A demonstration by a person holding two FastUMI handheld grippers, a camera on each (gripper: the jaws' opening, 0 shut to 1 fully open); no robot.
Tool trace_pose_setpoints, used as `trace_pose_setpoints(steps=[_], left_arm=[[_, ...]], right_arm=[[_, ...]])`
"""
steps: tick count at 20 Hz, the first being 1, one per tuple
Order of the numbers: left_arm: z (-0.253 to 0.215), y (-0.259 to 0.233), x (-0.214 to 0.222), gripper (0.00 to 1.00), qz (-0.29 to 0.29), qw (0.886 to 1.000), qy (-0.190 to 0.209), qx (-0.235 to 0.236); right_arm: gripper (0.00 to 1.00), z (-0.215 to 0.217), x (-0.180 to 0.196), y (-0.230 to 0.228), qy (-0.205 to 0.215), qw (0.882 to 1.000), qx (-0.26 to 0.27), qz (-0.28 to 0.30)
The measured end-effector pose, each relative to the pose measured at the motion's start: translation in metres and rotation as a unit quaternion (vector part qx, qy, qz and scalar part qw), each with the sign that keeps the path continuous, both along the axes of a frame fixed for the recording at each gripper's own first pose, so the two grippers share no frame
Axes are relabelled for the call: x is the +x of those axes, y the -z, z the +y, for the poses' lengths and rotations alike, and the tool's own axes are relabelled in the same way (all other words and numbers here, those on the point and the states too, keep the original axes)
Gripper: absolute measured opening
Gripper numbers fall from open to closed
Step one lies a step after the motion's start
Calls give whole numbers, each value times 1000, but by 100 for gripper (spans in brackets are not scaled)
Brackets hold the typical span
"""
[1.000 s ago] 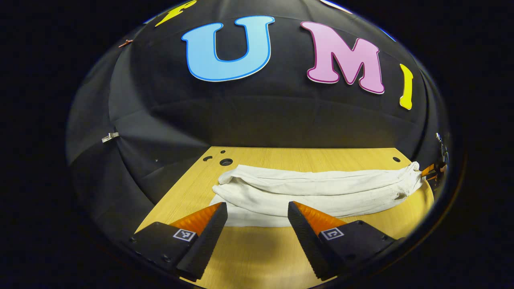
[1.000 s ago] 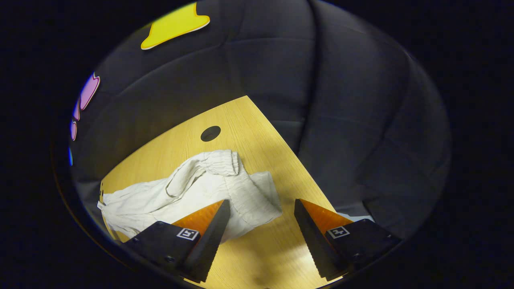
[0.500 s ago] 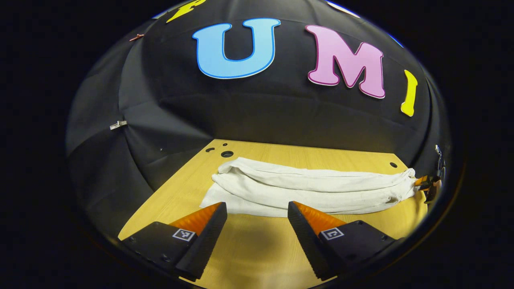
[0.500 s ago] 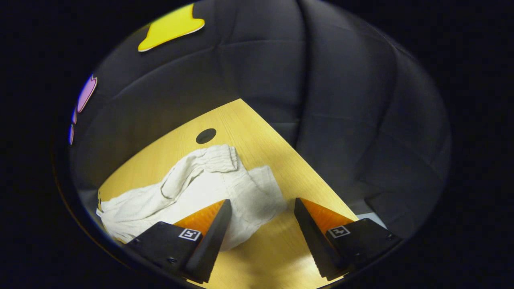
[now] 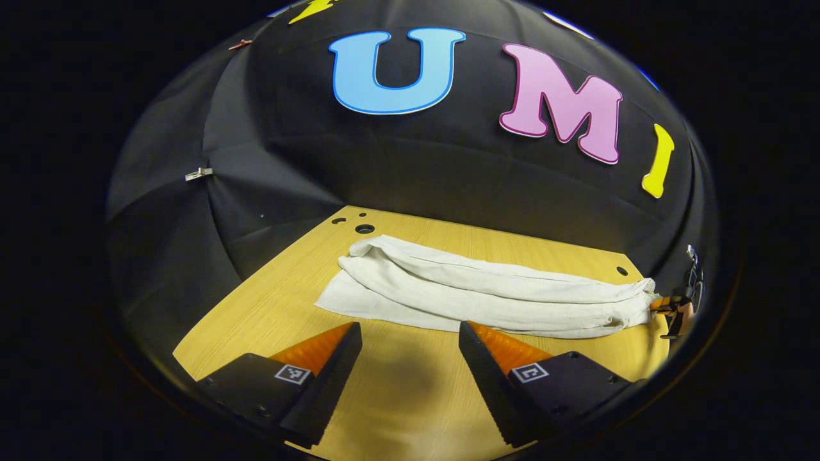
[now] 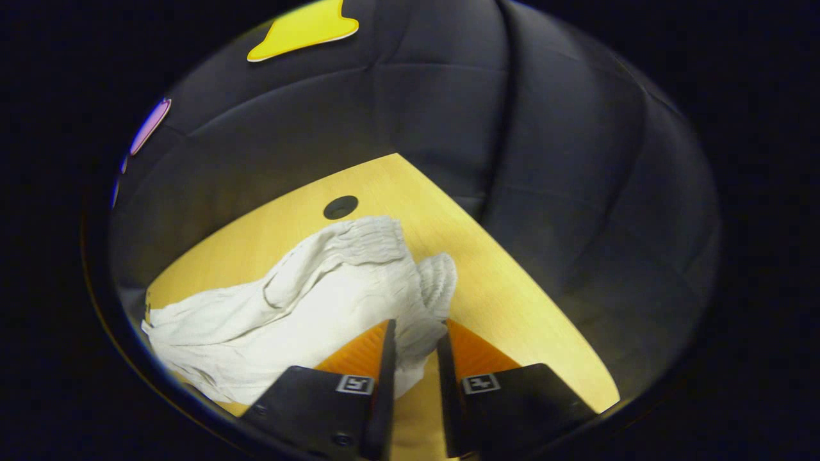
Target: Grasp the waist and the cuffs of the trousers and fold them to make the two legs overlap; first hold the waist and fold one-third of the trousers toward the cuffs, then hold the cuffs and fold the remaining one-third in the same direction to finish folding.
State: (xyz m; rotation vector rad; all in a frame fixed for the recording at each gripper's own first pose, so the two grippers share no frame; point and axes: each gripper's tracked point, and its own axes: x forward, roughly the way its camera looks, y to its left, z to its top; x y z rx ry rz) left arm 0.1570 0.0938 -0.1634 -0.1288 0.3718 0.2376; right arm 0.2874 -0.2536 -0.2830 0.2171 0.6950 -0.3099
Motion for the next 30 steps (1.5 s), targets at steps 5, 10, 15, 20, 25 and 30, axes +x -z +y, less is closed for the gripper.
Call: trace_pose_setpoints(steps=[5, 10, 15, 20, 25, 30], left_arm=[[8, -8, -12, 98, 3, 1000, -13, -7], [23, -30, -22, 98, -14, 1000, -23, -13], [30, -50, -17, 99, -22, 999, -11, 29], [26, -53, -11, 98, -31, 999, 11, 11], [43, -47, -14, 99, -34, 999, 4, -23], [73, -22, -42, 99, -35, 994, -18, -105]], right_arm=[[13, 5, 0, -6, 9, 1000, 9, -5], [13, 16, -3, -59, -15, 999, -23, -26], [13, 52, -5, -128, -57, 994, -70, -63], [13, 86, -29, -175, -107, 983, -119, -91], [13, 99, -51, -200, -157, 974, -117, -112], [13, 91, -55, -206, -206, 964, -113, -121]])
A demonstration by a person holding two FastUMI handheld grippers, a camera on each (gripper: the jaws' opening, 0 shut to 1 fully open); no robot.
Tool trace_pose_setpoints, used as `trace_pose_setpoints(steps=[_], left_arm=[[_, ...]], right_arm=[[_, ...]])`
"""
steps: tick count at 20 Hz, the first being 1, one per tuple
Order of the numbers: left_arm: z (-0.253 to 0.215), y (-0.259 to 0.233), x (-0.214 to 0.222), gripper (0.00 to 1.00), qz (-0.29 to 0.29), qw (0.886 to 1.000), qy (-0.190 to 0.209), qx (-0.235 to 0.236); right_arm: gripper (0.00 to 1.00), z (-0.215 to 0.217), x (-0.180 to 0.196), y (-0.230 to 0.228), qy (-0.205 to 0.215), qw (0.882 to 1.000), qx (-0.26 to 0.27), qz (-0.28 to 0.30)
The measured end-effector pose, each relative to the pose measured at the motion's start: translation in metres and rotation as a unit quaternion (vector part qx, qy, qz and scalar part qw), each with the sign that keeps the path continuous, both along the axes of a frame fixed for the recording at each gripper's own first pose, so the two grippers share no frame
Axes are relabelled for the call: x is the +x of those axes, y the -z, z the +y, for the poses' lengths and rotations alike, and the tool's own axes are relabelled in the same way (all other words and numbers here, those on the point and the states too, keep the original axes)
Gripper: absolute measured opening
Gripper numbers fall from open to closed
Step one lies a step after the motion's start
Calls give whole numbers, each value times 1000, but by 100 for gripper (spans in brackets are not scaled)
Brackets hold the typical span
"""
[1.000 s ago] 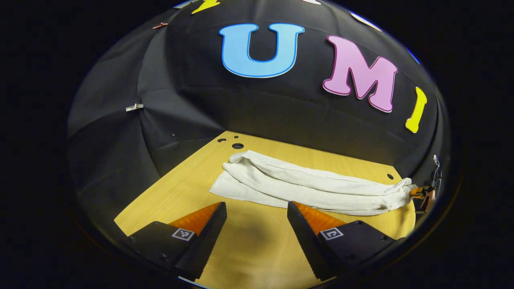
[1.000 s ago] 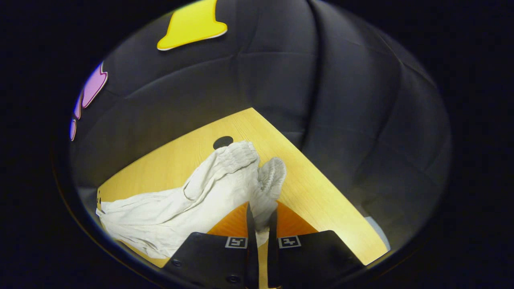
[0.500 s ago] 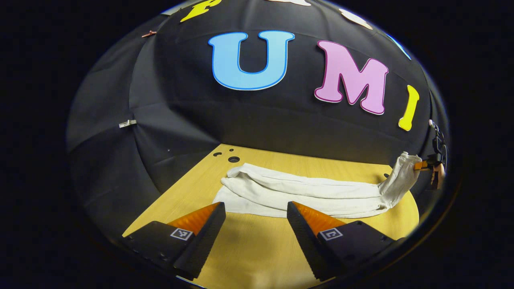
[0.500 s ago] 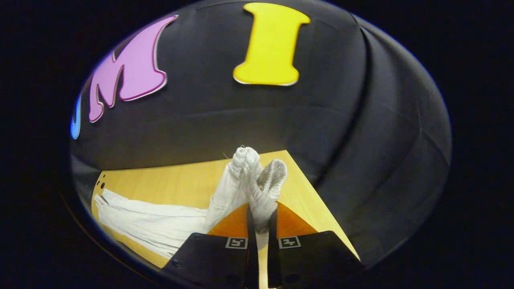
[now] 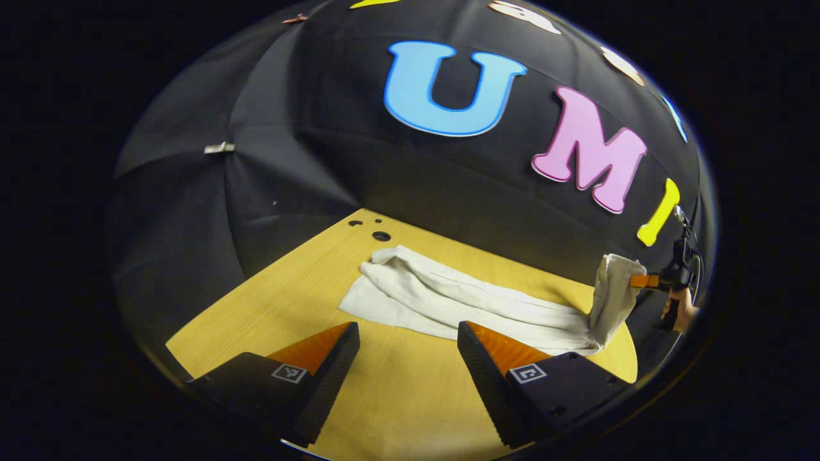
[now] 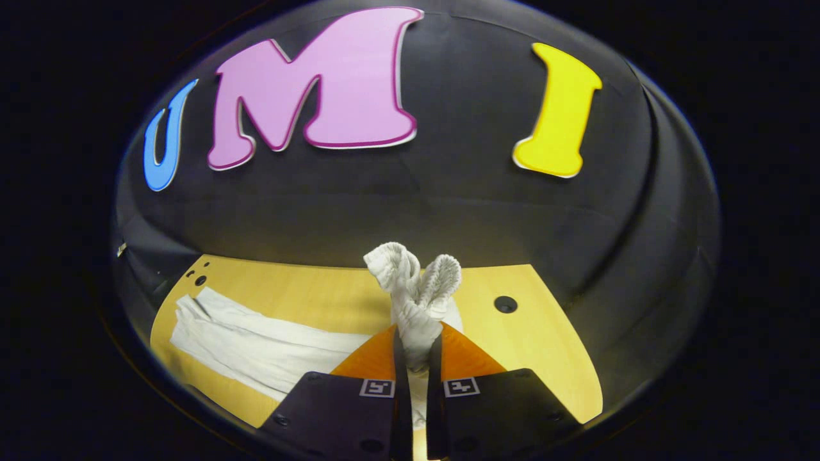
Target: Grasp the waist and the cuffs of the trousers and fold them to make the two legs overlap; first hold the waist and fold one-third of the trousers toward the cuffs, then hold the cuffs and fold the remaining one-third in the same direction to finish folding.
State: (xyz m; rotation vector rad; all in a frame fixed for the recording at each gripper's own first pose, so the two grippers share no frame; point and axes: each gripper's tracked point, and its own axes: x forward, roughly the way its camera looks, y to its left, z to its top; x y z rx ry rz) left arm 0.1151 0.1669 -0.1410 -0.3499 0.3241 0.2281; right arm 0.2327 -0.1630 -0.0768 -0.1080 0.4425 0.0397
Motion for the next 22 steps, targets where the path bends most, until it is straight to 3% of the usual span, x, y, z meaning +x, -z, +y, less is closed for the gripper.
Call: trace_pose_setpoints(steps=[3, 6, 7, 8, 16, 18, 19, 20, 21, 22], left_arm=[[25, 22, -20, 96, 18, 999, -23, -19], [48, 42, -37, 96, 50, 998, -30, 16], [53, 47, -42, 91, 59, 997, -31, 25], [57, 51, -45, 96, 65, 997, -30, 30], [59, 66, -62, 96, 85, 995, -21, 45], [58, 63, -60, 96, 82, 996, -18, 43], [57, 61, -56, 96, 78, 996, -17, 39], [56, 58, -53, 96, 72, 997, -18, 36], [57, 54, -49, 92, 65, 997, -19, 36], [55, 51, -42, 96, 58, 998, -15, 34]], right_arm=[[13, -3, 1, 7, -19, 1000, 13, 16], [13, -3, 5, 12, -32, 999, 17, 35], [13, -5, 5, 13, -36, 998, 17, 43], [13, -6, 4, 12, -41, 998, 16, 51], [22, -14, 6, 25, -72, 992, 3, 107], [36, -9, 2, 35, -90, 988, 12, 124], [39, -12, -1, 37, -91, 988, 11, 127], [71, -13, -4, 37, -91, 988, 13, 128], [70, -14, -8, 36, -89, 988, 18, 126], [88, -13, -14, 34, -89, 988, 24, 123]])
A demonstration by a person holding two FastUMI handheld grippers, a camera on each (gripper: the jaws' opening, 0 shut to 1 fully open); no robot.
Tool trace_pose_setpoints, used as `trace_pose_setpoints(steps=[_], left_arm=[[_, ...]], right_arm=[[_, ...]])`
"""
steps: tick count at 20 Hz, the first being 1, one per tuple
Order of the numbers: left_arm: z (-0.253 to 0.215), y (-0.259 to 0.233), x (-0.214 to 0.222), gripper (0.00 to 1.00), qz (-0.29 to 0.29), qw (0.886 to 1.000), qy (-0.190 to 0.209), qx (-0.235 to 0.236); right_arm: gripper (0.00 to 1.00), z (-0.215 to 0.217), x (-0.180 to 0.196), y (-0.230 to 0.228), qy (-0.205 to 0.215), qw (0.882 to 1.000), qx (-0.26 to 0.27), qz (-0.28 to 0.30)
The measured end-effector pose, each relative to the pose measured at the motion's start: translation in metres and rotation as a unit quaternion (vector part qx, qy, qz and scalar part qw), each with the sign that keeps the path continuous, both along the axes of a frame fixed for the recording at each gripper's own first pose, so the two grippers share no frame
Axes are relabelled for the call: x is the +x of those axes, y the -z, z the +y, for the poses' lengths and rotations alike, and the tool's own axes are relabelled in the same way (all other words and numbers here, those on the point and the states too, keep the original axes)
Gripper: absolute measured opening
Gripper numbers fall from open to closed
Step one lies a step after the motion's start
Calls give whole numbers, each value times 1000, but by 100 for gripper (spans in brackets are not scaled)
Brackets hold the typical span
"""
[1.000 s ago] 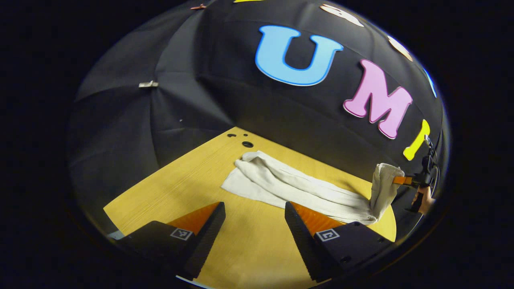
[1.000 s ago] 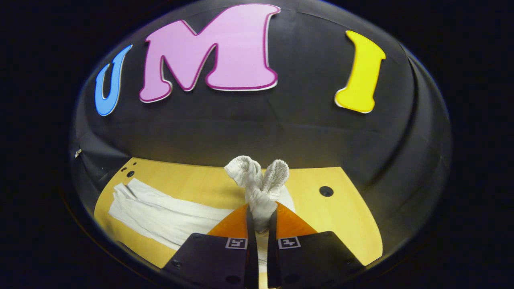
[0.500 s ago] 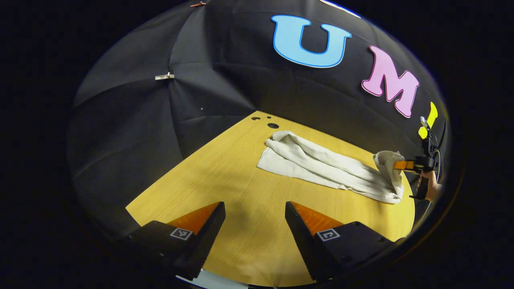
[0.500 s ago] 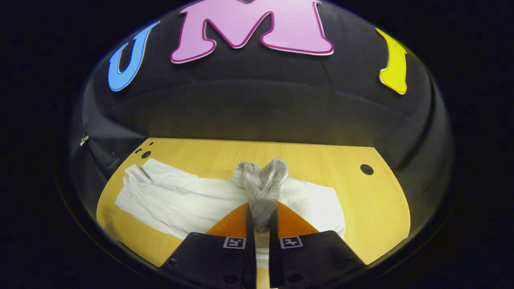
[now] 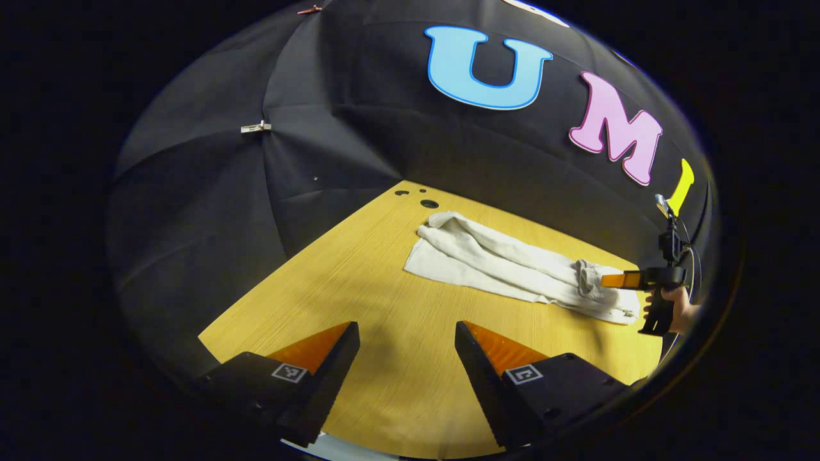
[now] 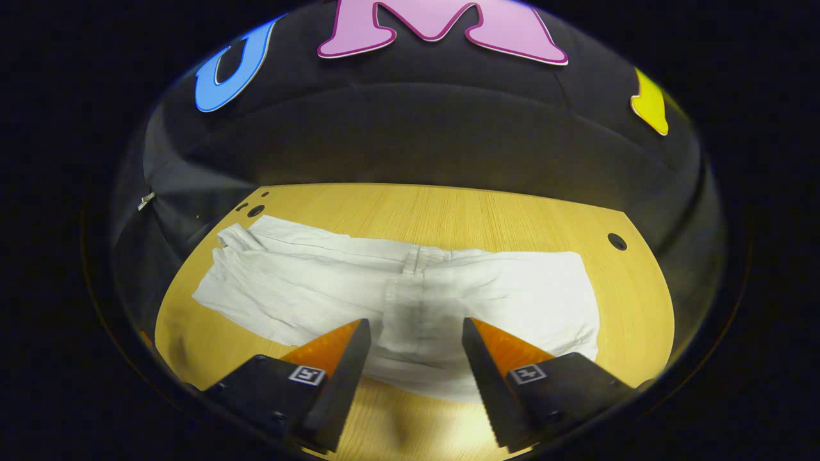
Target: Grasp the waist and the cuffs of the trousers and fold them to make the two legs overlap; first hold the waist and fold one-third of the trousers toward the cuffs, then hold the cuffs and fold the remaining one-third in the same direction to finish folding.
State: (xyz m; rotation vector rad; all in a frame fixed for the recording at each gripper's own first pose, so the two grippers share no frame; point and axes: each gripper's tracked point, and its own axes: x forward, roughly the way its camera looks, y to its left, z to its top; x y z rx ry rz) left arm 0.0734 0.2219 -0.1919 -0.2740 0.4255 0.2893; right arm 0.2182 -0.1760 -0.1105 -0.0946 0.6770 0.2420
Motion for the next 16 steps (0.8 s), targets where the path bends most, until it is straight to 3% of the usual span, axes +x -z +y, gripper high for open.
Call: trace_pose_setpoints(steps=[1, 9, 16], left_arm=[[-2, -4, 7, 96, -4, 1000, 6, -1], [7, -34, 110, 96, -44, 999, 17, -13], [30, -5, 220, 96, -27, 999, 1, -17]], right_arm=[[100, -1, -6, -3, 5, 1000, 2, -4], [100, -70, -71, -47, 47, 998, -9, -42], [100, -145, -167, -71, 104, 994, -14, -28]])
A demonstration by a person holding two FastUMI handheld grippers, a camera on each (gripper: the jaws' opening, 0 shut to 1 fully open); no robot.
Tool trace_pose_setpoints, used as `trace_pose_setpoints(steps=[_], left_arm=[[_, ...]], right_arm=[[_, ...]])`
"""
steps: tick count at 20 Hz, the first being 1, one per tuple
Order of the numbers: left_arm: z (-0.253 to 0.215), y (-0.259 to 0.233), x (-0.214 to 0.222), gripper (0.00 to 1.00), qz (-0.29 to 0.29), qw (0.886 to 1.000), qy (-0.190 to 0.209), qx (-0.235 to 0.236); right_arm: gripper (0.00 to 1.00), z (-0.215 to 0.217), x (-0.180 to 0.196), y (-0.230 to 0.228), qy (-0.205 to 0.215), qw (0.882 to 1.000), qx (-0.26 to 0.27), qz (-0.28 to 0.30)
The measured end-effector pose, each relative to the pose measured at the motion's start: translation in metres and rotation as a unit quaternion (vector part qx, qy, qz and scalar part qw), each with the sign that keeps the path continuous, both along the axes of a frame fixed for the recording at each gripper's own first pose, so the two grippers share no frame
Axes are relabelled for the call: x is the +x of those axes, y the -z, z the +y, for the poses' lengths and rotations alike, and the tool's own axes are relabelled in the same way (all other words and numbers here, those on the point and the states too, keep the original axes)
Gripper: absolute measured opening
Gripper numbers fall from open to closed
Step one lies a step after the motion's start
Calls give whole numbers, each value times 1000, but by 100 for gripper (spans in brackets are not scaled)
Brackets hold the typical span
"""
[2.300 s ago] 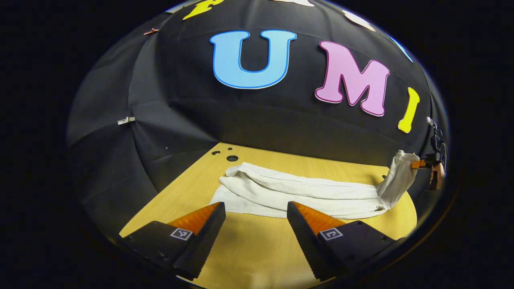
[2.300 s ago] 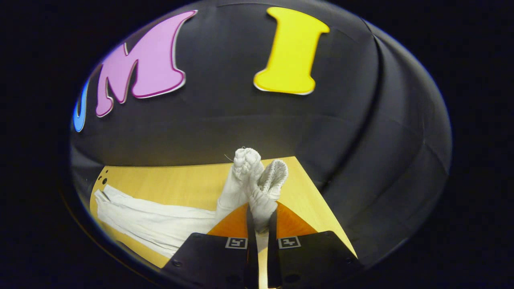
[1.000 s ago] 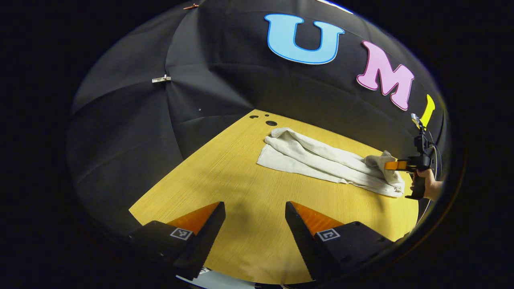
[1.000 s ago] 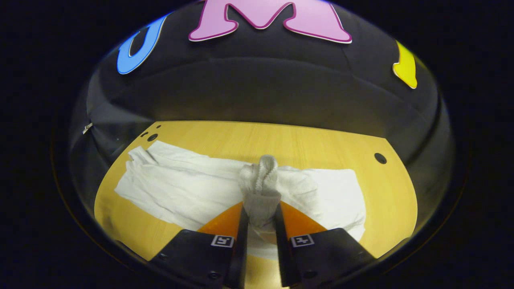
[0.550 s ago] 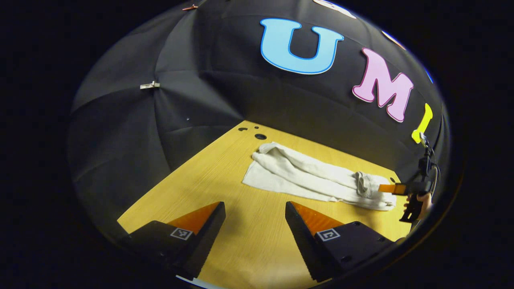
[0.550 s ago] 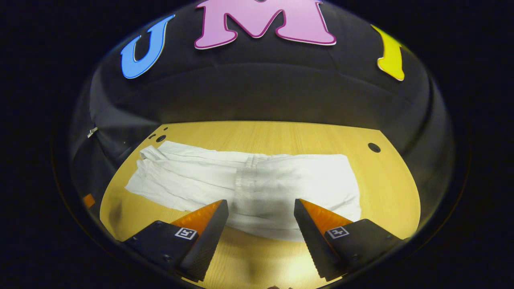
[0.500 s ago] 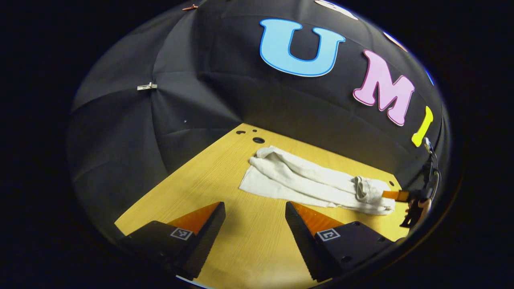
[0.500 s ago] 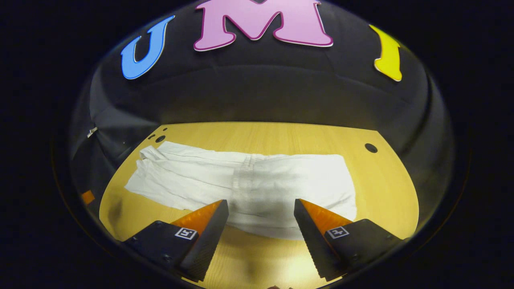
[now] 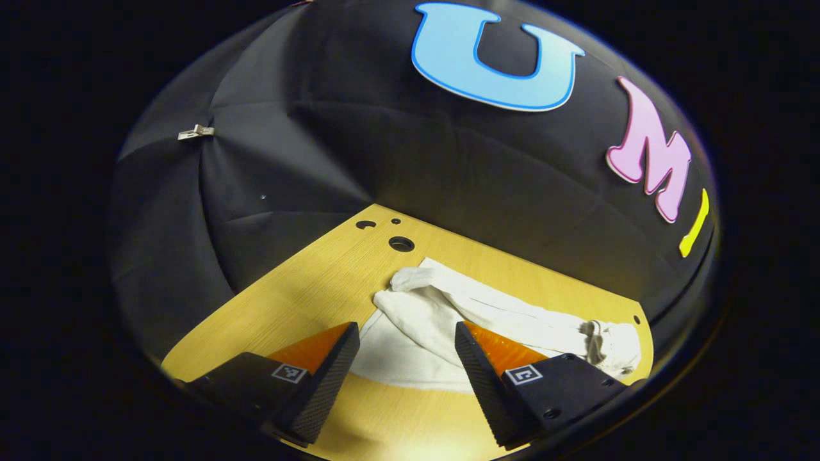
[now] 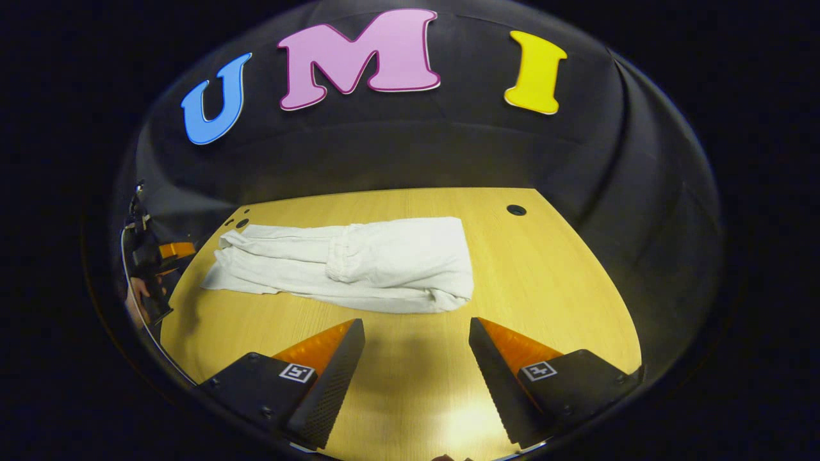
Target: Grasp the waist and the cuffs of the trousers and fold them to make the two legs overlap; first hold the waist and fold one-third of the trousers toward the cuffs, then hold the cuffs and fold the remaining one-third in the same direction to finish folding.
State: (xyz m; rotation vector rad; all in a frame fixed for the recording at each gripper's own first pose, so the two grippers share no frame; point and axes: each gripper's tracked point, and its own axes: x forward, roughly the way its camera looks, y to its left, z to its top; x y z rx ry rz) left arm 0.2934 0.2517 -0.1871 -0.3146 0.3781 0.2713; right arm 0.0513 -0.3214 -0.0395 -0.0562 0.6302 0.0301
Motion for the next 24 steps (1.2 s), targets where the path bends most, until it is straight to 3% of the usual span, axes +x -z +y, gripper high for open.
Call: trace_pose_setpoints(steps=[3, 5, 8, 12, 14, 16, 19, 21, 22, 23, 24], left_arm=[[13, 22, 31, 96, 20, 1000, -8, 8], [25, 37, 47, 96, 39, 998, -11, 42], [17, 45, 71, 96, 51, 996, 12, 72], [15, 62, 82, 96, 89, 989, 8, 117], [9, 83, 76, 95, 121, 988, 8, 98], [11, 79, 81, 98, 102, 992, -6, 71], [11, 82, 83, 96, 110, 990, 11, 88], [1, 81, 84, 91, 116, 988, 39, 90], [1, 81, 86, 77, 119, 987, 49, 95], [-3, 81, 88, 75, 120, 986, 65, 97], [-8, 83, 90, 63, 119, 985, 77, 98]], right_arm=[[100, -32, -35, -20, 34, 999, -9, -2], [100, -46, -57, -32, 66, 998, -2, -3], [100, -65, -83, -38, 106, 994, -13, -4], [100, -69, -101, -26, 125, 992, -22, 13], [100, -63, -101, -30, 126, 992, -16, 5], [100, -57, -103, -28, 111, 993, -28, 8], [98, -52, -101, -26, 107, 994, -24, 10], [98, -50, -103, -21, 118, 993, -15, 13], [98, -51, -105, -19, 120, 993, -18, 11], [99, -49, -108, -19, 120, 993, -21, 11], [98, -47, -111, -17, 116, 993, -22, 14]])
